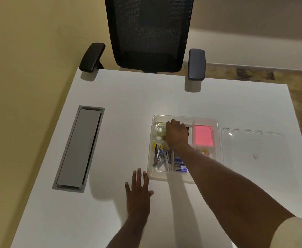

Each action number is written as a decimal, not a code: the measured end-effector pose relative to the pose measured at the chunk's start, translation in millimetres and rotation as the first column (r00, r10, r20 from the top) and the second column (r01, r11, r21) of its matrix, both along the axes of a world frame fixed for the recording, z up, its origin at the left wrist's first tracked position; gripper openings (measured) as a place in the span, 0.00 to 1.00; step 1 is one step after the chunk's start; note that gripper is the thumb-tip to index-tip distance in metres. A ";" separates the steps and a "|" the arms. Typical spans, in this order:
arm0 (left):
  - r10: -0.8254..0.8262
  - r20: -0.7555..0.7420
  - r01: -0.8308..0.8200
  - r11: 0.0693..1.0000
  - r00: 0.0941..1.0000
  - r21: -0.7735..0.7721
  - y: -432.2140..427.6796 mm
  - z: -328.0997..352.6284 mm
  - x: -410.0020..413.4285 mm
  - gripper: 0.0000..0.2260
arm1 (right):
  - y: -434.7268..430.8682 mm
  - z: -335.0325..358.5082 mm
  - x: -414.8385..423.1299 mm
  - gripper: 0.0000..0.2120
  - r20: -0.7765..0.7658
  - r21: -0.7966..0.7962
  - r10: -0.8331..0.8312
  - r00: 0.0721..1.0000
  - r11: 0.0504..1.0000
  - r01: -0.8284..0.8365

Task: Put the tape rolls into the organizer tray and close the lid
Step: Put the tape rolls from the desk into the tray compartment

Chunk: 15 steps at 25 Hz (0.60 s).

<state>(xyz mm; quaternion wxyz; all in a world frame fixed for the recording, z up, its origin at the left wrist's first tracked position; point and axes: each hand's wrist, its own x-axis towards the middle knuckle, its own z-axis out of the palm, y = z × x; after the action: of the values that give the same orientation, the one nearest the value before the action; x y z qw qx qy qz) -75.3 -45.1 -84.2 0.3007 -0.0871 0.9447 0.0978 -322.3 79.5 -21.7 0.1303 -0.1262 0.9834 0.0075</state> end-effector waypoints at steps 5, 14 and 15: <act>-0.002 -0.006 0.002 1.000 1.000 0.018 -2.6 5.4 -1.4 0.37 | 10.7 9.6 26.9 0.15 -0.046 -0.118 0.017 0.999 0.993 -0.023; 0.025 -0.369 -0.015 0.999 0.929 0.028 -28.5 24.5 -8.3 0.25 | 46.6 14.3 75.3 0.21 0.007 -0.224 0.022 1.000 0.974 -0.020; 0.018 -0.409 -0.014 1.000 0.912 0.012 -32.4 28.1 -18.0 0.23 | 49.9 13.4 76.9 0.22 0.015 -0.214 0.024 1.000 0.977 -0.020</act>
<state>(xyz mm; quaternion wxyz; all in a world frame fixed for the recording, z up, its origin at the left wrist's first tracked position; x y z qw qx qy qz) -93.2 -77.5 -56.1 0.0961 -0.0711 0.9855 0.1205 -245.3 129.4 -8.3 0.1244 -0.1503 0.9759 -0.0980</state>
